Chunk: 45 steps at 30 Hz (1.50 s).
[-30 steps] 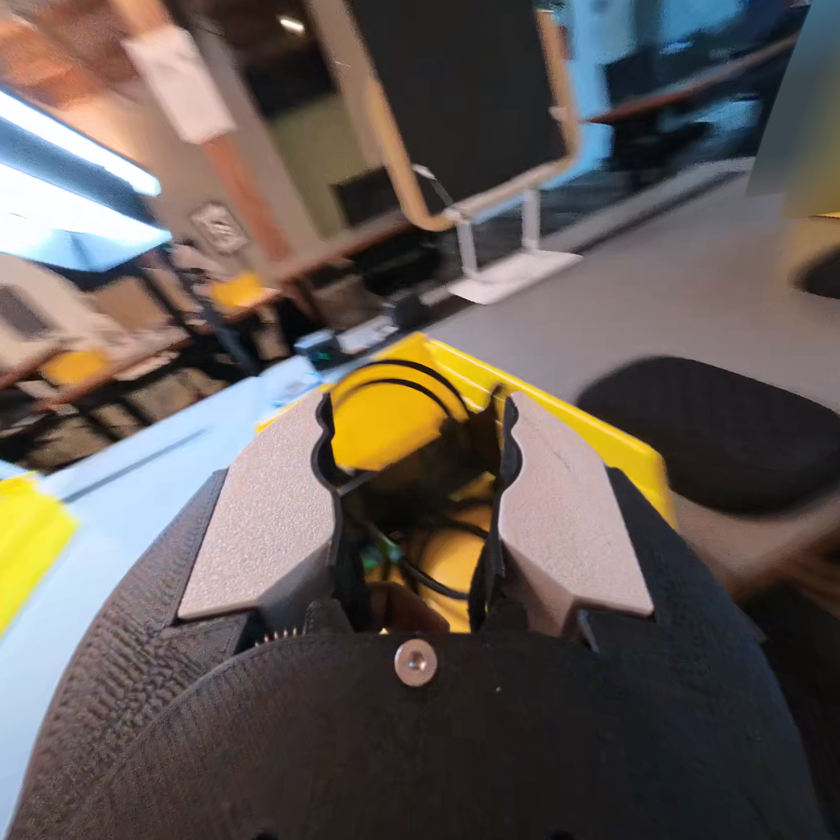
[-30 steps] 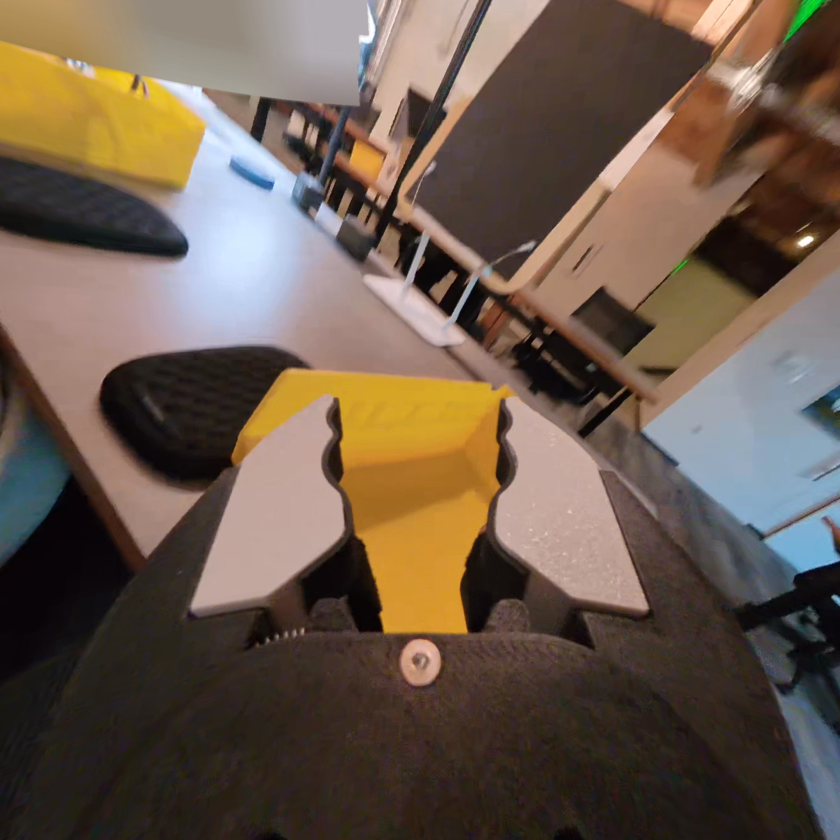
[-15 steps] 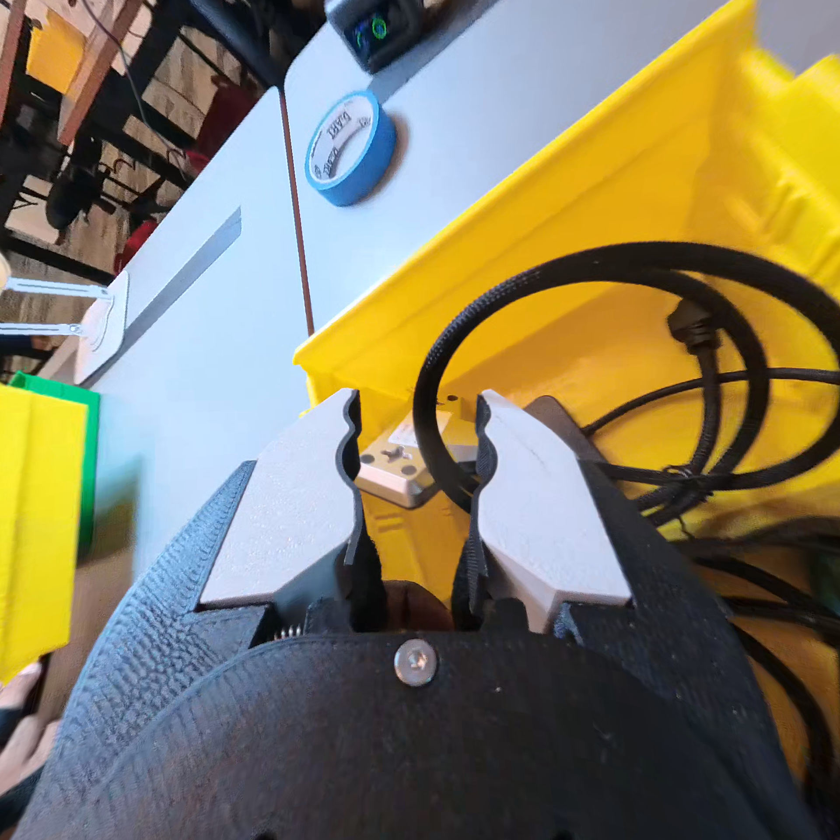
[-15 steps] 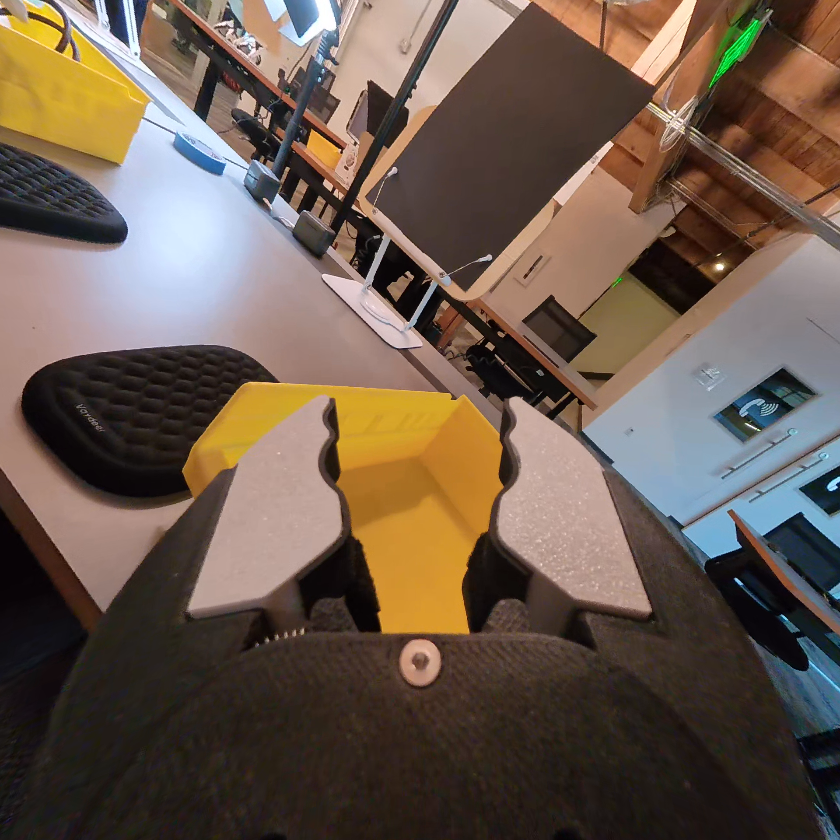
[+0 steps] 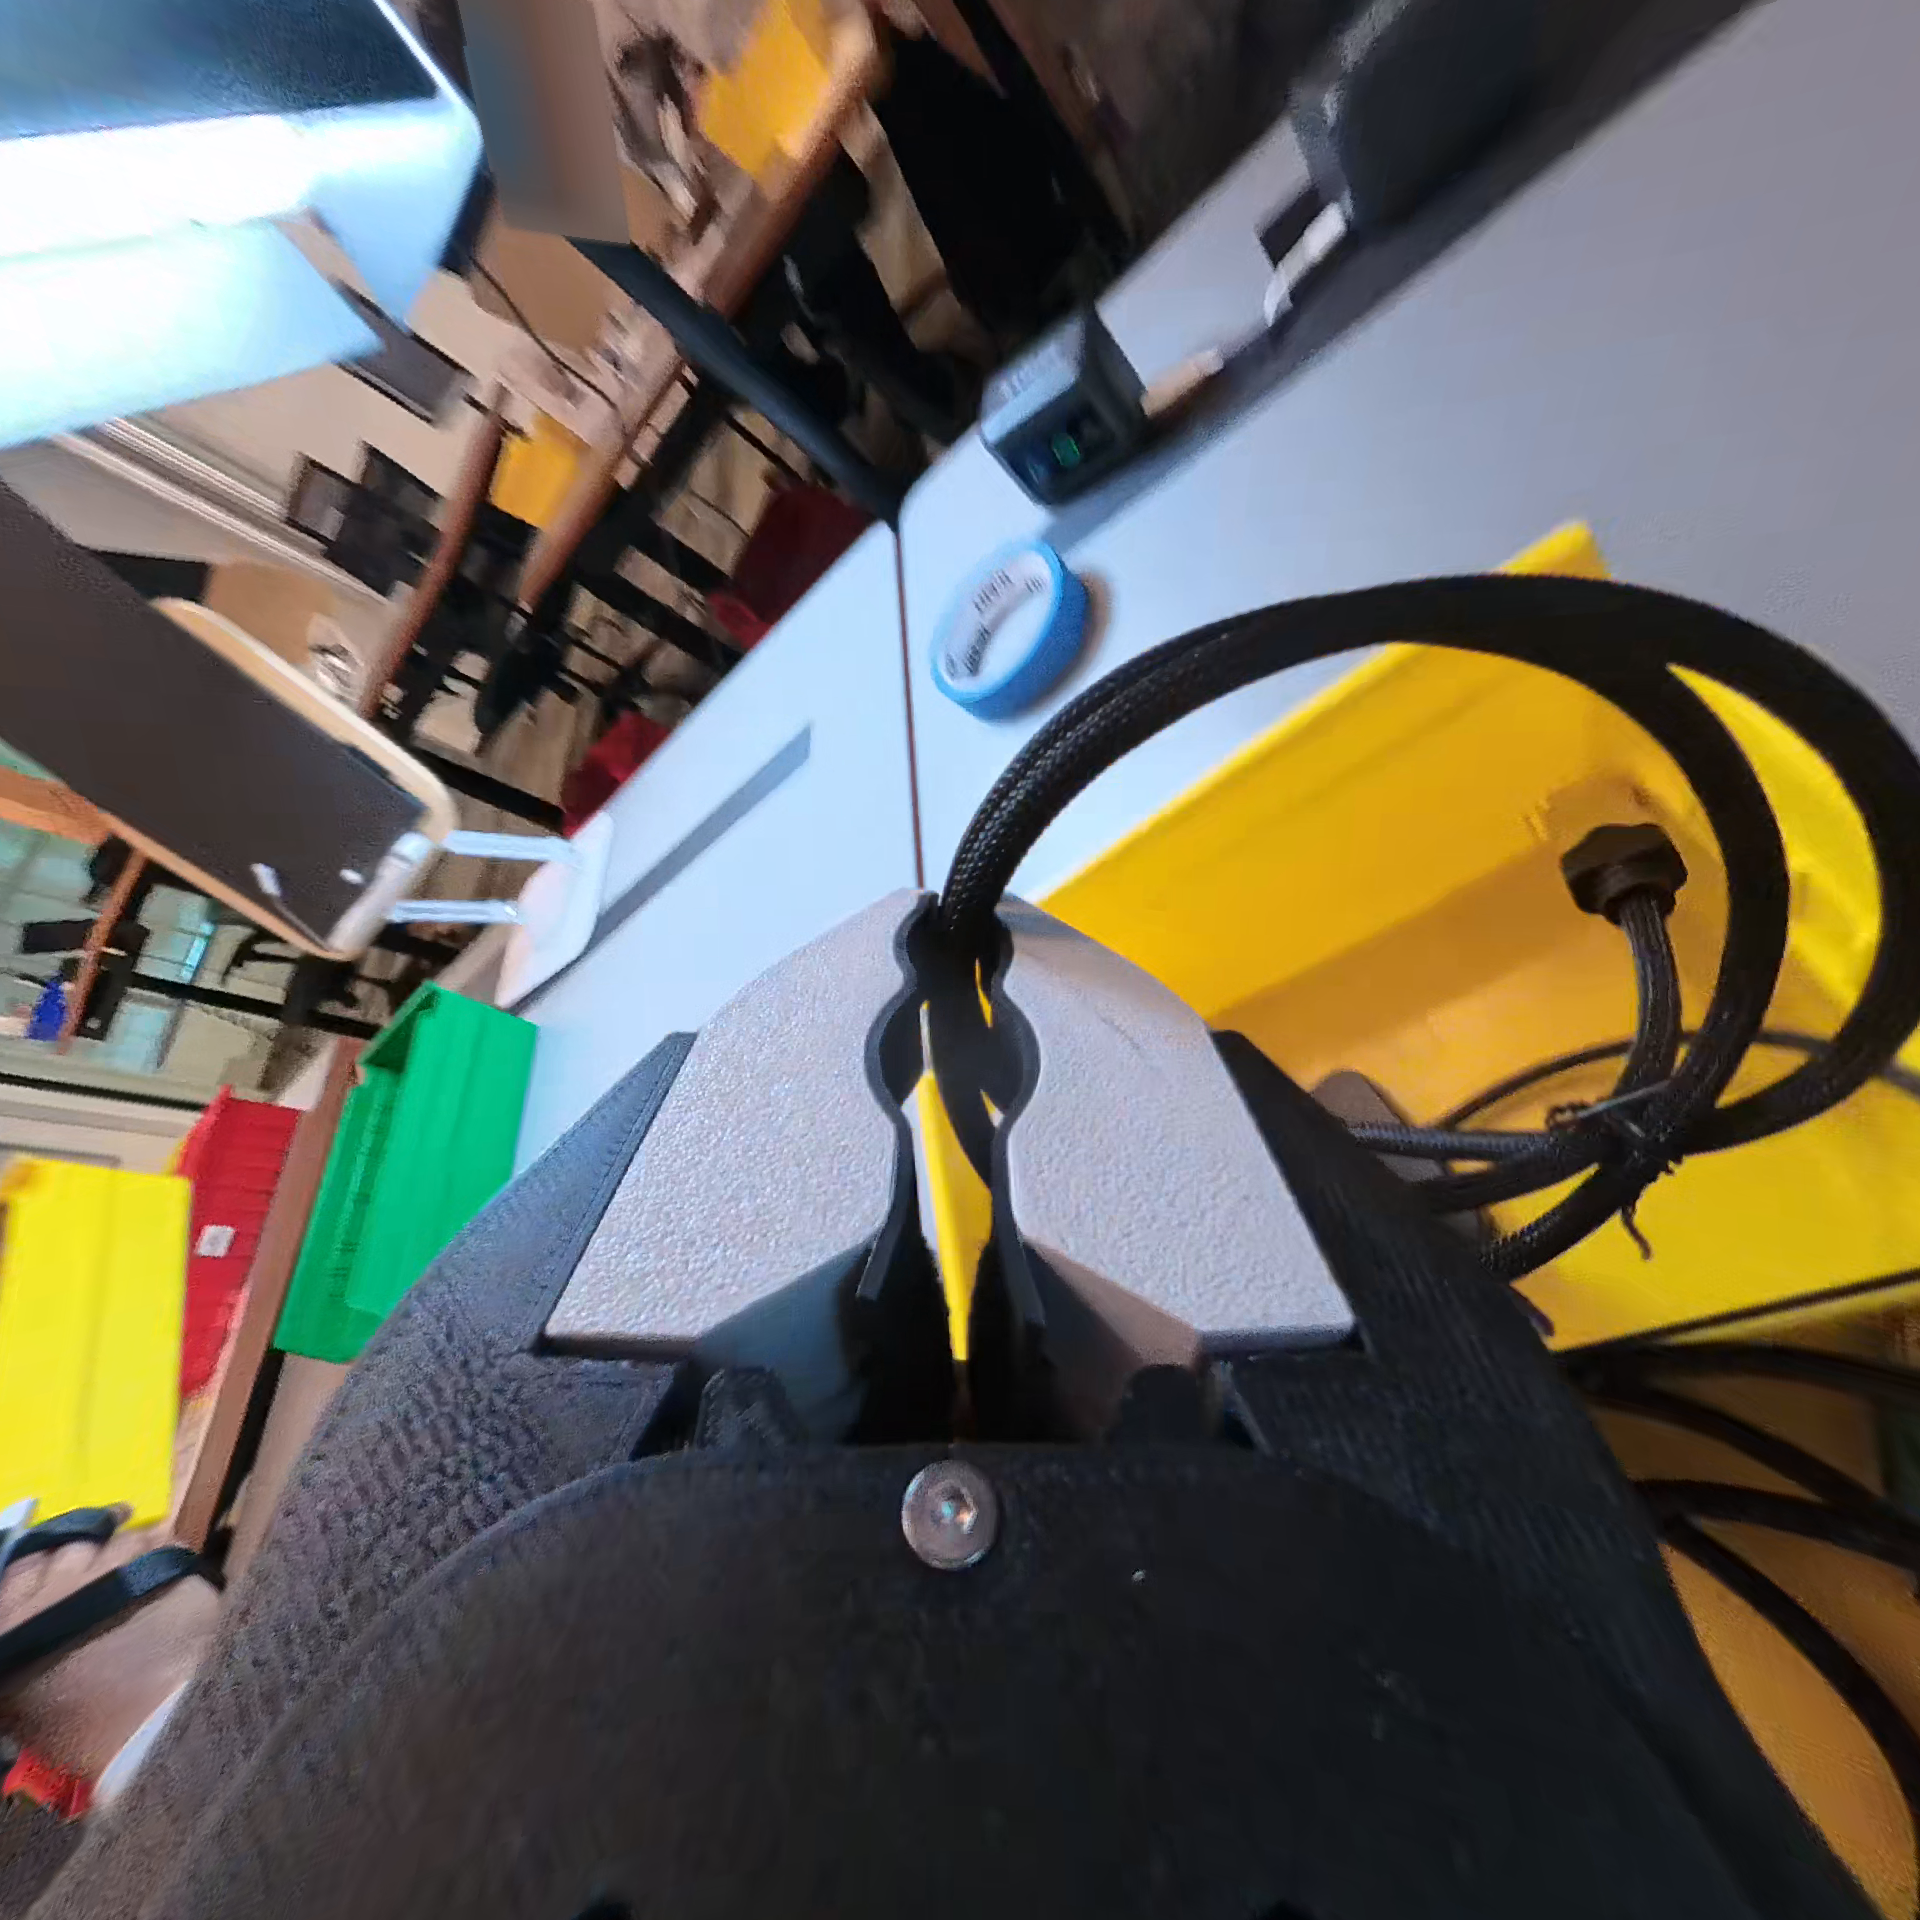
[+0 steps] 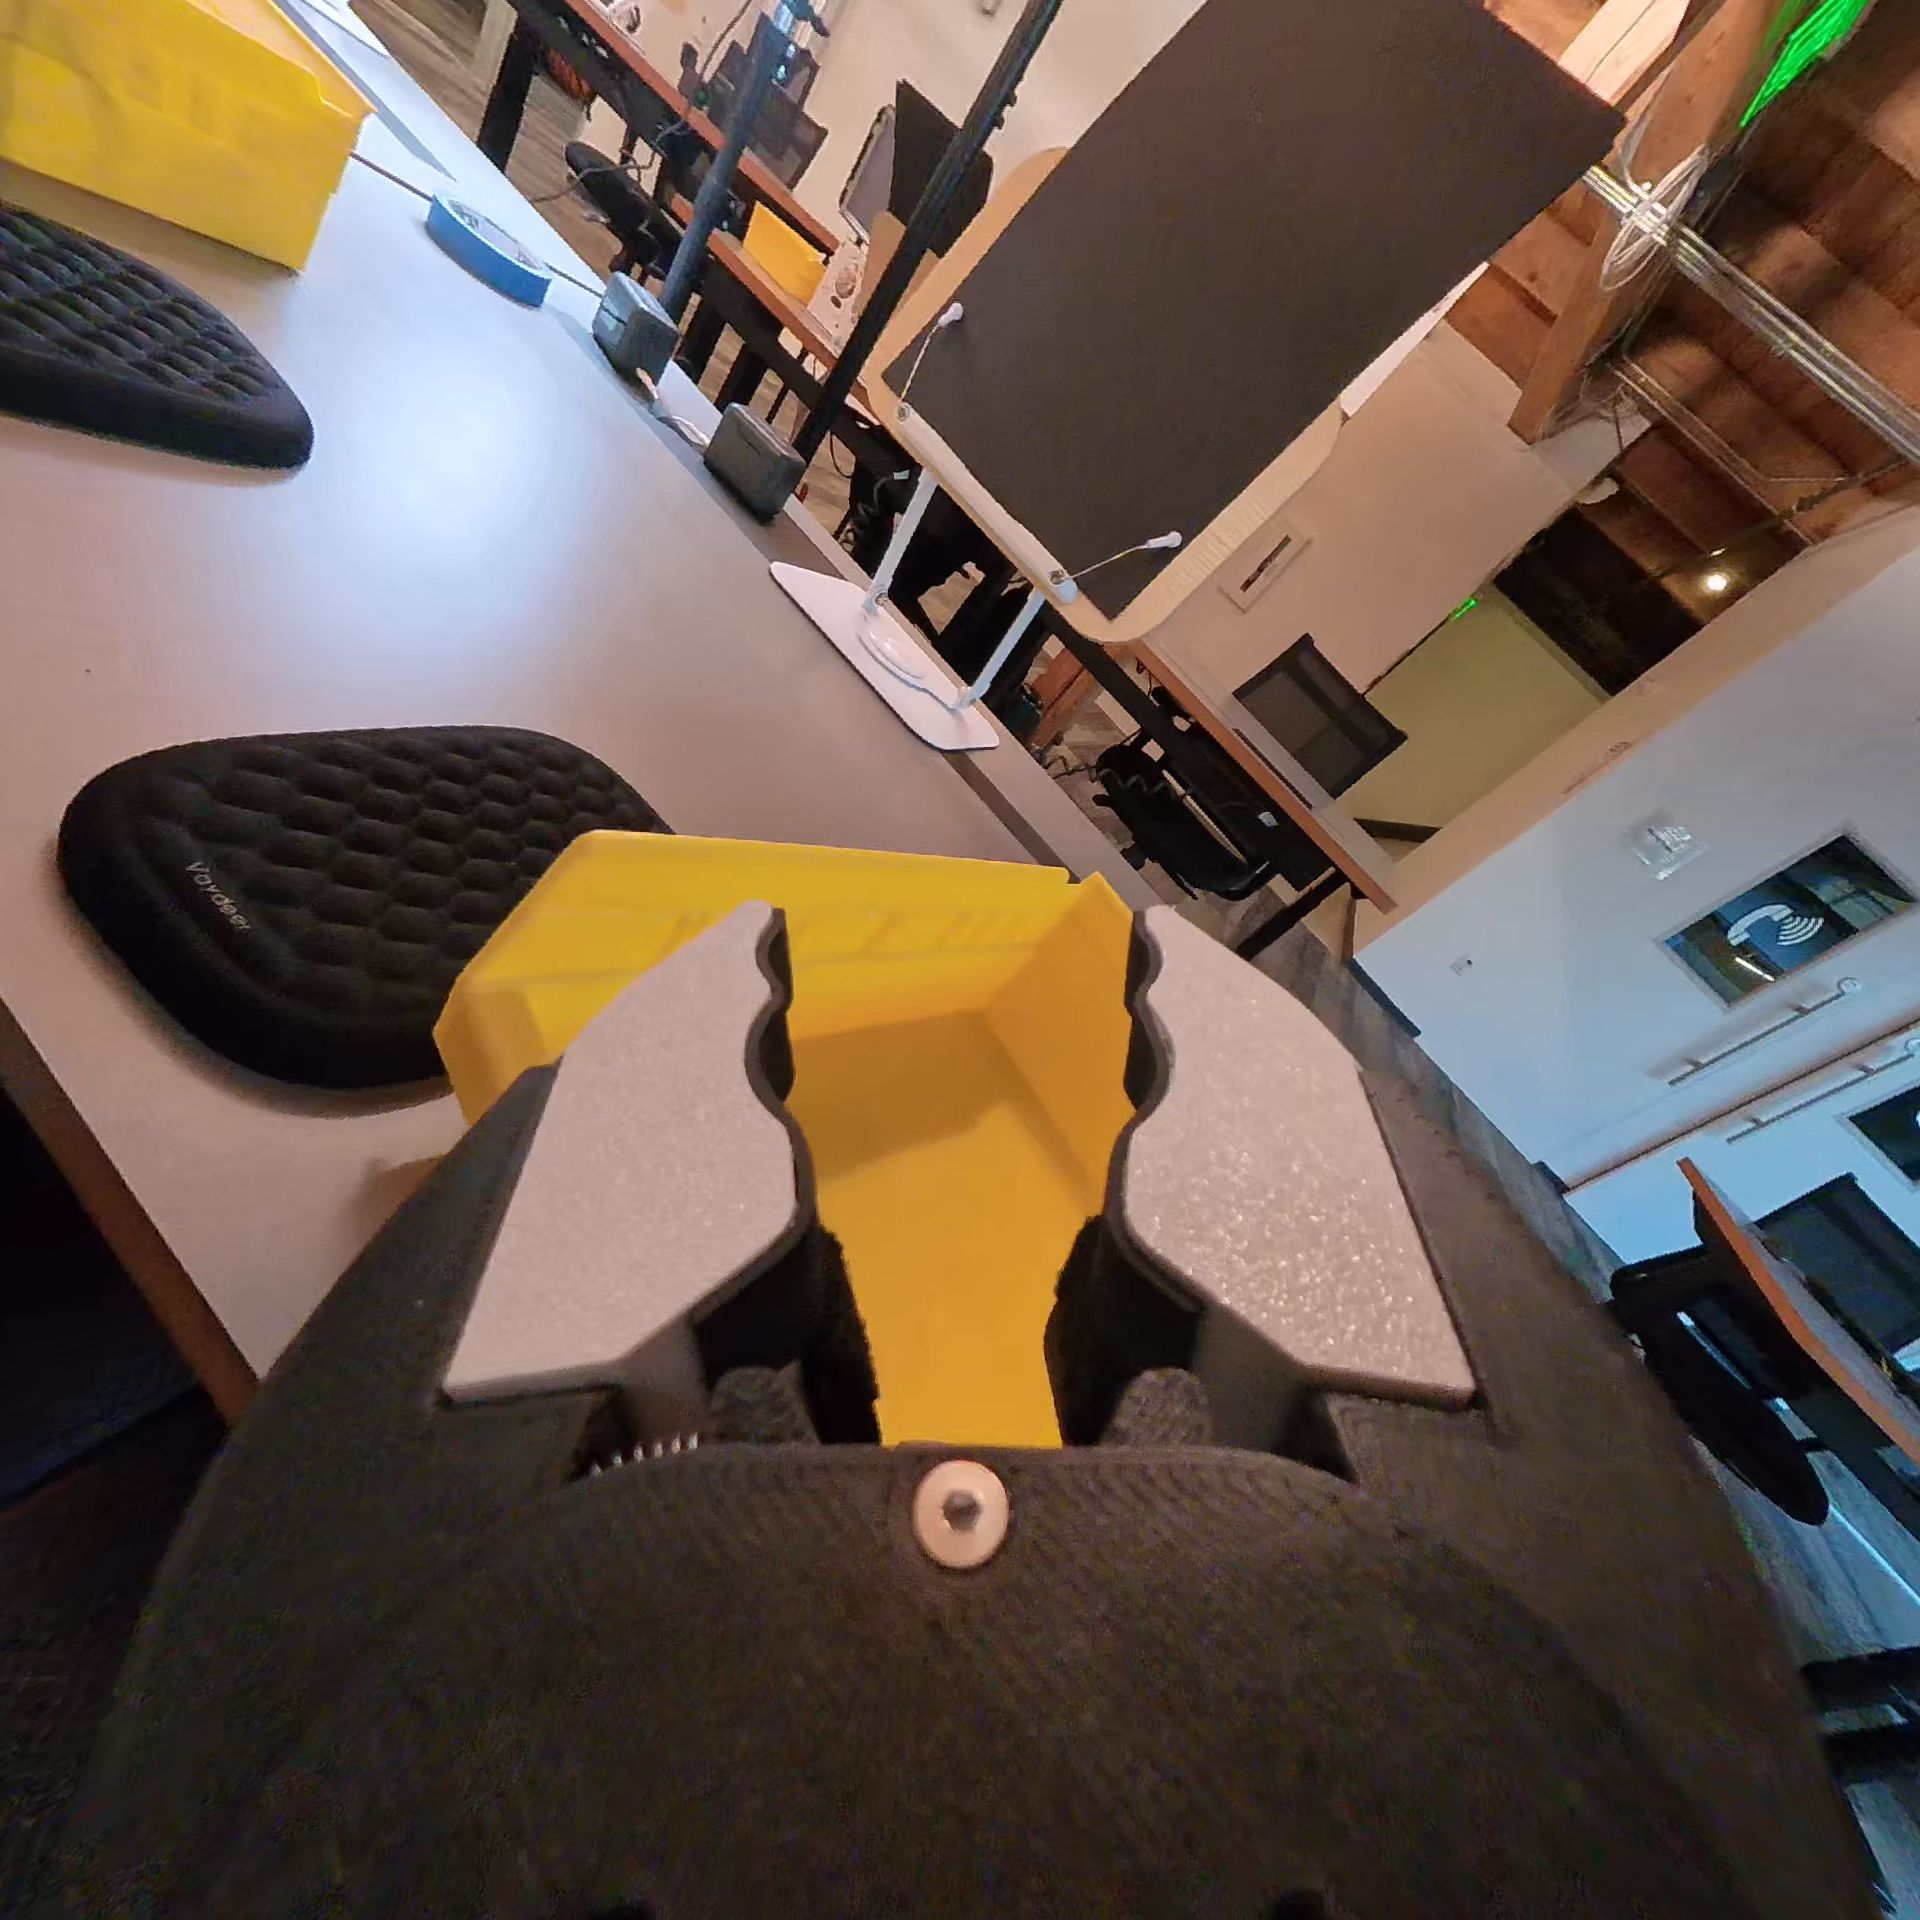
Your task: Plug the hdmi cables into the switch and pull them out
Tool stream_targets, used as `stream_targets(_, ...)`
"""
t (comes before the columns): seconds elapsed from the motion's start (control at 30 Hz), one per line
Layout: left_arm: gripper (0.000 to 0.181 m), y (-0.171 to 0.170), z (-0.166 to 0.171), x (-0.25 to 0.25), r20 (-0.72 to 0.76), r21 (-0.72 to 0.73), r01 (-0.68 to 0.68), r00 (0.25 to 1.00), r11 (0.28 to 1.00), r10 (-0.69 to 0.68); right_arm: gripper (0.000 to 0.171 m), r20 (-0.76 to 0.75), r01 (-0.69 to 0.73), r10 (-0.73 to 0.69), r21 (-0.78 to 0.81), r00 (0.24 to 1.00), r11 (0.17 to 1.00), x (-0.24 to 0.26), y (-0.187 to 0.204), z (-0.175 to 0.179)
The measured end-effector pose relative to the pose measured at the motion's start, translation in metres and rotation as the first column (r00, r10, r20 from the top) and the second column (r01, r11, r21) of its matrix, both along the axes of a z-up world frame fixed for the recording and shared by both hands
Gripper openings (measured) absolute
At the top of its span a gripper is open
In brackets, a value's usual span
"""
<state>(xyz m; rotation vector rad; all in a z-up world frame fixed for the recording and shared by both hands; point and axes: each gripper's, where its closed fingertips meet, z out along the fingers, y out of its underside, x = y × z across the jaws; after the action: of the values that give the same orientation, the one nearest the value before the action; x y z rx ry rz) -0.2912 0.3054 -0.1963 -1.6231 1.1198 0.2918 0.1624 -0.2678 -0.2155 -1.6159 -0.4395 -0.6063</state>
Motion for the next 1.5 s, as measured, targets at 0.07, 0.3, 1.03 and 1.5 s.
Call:
stream_targets(0.07, 0.007, -0.005, 0.033, 0.0, 0.065, 0.093, -0.008, 0.998, 0.996, 0.002, 0.062, 0.004, 0.009, -0.009, -0.014, 1.0, 1.0, 0.001, 0.0, -0.002)
stream_targets(0.3, 0.008, -0.013, 0.139, -0.002, 0.381, 0.3, -0.07, 0.923, 0.951, -0.052, 0.061, 0.009, -0.005, 0.006, -0.013, 1.0, 1.0, -0.003, 0.004, -0.001)
stream_targets(1.03, 0.008, -0.228, 0.19, 0.154, 0.464, 0.477, 0.3, 0.712, 0.826, -0.527, 0.096, 0.227, -0.193, 0.29, -0.371, 0.93, 0.908, -0.153, 0.185, -0.056)
stream_targets(1.5, 0.009, -0.271, 0.177, 0.206, 0.448, 0.476, 0.407, 0.65, 0.779, -0.614, 0.085, -0.175, -0.5, 0.469, -0.252, 0.865, 0.829, -0.211, 0.177, -0.043)
